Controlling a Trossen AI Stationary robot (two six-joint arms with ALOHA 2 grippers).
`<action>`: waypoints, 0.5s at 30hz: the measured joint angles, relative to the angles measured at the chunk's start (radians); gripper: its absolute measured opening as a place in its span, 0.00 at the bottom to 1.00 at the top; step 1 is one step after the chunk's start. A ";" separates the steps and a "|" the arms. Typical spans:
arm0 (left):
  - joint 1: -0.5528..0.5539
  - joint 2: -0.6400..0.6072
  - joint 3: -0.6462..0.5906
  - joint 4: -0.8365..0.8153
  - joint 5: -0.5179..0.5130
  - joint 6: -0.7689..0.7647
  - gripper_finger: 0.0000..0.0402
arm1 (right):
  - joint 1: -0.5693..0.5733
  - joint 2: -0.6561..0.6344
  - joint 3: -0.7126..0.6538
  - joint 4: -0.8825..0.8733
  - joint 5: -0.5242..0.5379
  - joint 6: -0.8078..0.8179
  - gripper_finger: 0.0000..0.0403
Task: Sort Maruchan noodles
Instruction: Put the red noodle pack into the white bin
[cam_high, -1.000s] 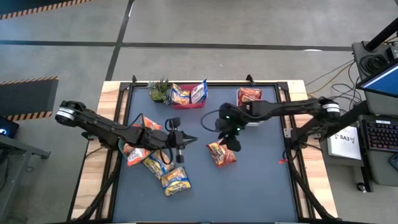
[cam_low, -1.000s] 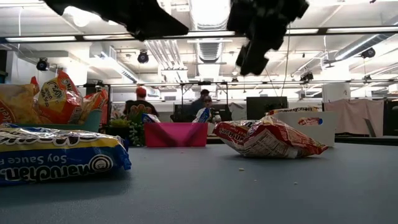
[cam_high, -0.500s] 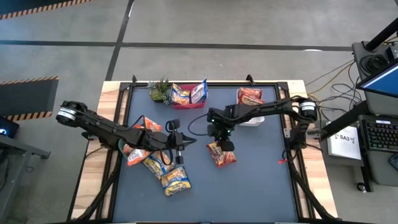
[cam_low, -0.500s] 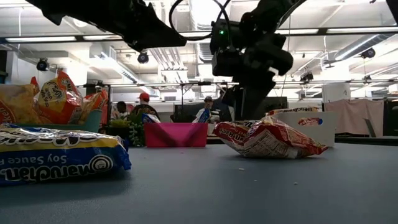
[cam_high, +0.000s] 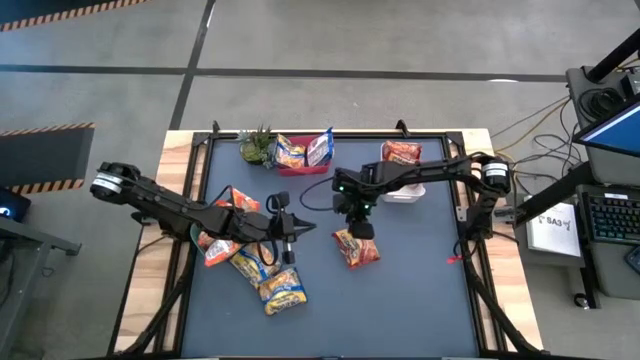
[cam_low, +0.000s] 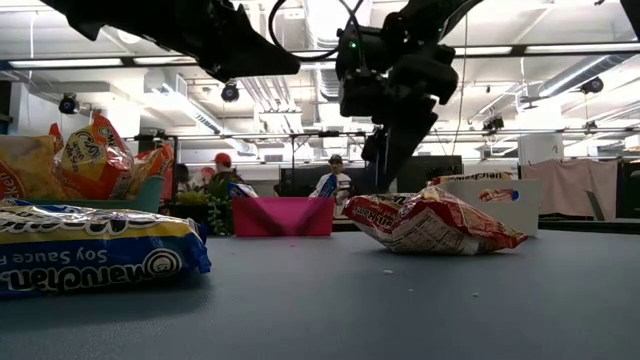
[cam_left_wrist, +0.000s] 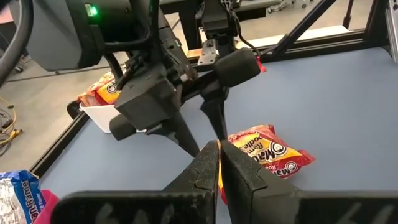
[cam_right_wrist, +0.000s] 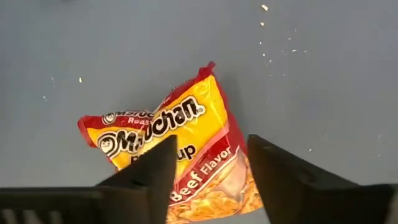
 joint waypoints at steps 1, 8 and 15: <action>0.000 0.001 0.000 0.004 0.000 0.000 0.00 | 0.000 0.002 -0.001 0.002 -0.002 -0.020 0.47; 0.000 0.027 0.000 0.023 0.000 0.000 0.00 | 0.000 0.003 -0.046 0.065 -0.079 -0.099 0.63; 0.000 0.061 0.001 0.059 0.000 0.000 0.00 | 0.000 0.003 -0.130 0.215 -0.130 -0.005 0.60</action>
